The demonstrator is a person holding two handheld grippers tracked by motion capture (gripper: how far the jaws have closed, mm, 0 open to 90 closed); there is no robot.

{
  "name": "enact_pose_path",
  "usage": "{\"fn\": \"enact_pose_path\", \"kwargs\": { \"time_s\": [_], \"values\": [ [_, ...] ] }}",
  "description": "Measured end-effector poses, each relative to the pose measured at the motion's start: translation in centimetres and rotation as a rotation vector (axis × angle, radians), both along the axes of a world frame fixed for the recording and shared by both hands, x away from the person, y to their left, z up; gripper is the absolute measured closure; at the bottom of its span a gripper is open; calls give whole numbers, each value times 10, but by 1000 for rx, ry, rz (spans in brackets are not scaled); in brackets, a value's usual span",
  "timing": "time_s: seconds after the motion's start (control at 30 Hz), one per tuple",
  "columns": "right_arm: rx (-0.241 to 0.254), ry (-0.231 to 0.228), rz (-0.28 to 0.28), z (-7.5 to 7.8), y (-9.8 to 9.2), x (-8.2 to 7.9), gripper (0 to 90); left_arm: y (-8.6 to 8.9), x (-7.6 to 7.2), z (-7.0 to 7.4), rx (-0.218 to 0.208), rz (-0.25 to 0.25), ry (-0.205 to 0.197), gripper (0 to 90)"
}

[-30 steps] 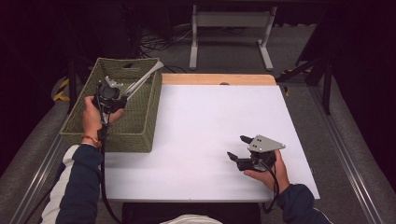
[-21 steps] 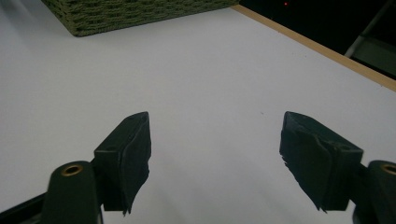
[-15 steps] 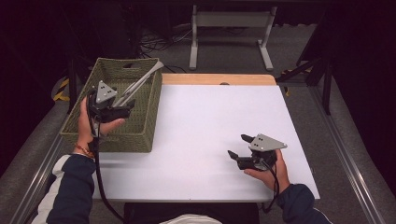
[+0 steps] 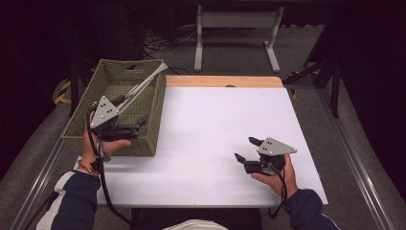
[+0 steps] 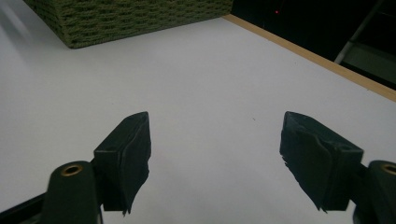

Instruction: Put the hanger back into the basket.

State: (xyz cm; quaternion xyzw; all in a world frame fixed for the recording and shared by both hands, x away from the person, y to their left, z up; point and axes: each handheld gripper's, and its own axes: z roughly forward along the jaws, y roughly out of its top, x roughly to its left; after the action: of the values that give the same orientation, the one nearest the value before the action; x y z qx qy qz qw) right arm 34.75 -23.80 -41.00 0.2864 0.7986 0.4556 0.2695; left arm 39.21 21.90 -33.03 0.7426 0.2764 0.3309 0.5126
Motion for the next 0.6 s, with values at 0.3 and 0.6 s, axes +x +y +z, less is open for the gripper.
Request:
{"fn": "enact_pose_path", "kwargs": {
  "time_s": [0.3, 0.6],
  "values": [
    [28, -41, -27, 2, -7, -4, 239, -8, -30, -16, -63, -115, -31, 56],
    [43, -107, -108, 0, -13, -11, 142, -16, -53, -43, -52, -159, -30, 57]
  ]
}}
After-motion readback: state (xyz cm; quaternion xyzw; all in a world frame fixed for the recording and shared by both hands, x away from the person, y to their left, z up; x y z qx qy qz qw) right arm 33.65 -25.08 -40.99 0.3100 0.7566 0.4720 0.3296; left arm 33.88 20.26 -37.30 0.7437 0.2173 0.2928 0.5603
